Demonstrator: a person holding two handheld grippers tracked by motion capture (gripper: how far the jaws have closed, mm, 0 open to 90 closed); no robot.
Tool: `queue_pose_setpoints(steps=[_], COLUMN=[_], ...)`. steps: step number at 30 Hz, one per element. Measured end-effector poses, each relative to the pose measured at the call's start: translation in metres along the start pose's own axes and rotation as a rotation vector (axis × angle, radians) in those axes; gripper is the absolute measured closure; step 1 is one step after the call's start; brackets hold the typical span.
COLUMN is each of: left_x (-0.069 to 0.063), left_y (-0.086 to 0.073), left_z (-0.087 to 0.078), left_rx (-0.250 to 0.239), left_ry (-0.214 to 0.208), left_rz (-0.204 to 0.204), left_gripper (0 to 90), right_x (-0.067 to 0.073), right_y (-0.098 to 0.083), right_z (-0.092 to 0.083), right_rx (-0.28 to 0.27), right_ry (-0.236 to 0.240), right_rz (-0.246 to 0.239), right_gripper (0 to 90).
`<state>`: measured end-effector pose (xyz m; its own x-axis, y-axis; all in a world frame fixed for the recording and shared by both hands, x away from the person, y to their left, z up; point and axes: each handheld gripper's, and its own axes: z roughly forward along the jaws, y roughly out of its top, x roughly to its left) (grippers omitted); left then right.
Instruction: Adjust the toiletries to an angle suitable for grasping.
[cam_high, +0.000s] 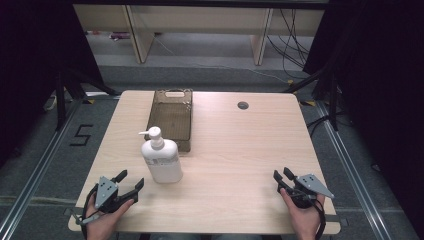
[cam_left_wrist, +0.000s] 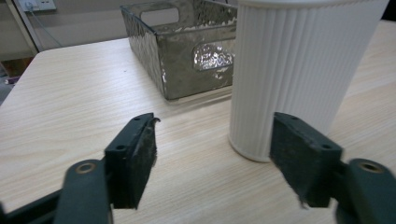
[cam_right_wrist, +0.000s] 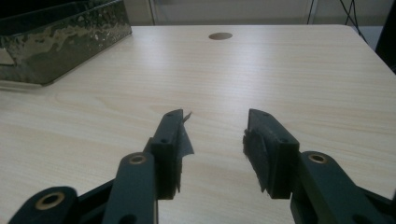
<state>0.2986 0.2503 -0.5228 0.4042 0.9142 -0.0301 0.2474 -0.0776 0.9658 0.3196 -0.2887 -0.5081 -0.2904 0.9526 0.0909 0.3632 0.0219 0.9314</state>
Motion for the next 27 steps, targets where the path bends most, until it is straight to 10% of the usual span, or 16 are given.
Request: queue_pose_setpoints(steps=[12,27], left_x=[-0.029,-0.070], left_y=[0.020,0.061], left_z=[-0.014,-0.017], left_rx=[-0.059,-0.193], left_ry=[-0.037,-0.003], left_rz=[0.036,0.081], left_gripper=[63.1,58.1], right_x=[0.006,0.008], right_y=[-0.004,-0.004], right_z=[0.004,0.005], right_rx=[0.005,0.016], right_ry=[-0.011,-0.008], right_rz=[-0.010,0.004], right_gripper=[51.7,47.6])
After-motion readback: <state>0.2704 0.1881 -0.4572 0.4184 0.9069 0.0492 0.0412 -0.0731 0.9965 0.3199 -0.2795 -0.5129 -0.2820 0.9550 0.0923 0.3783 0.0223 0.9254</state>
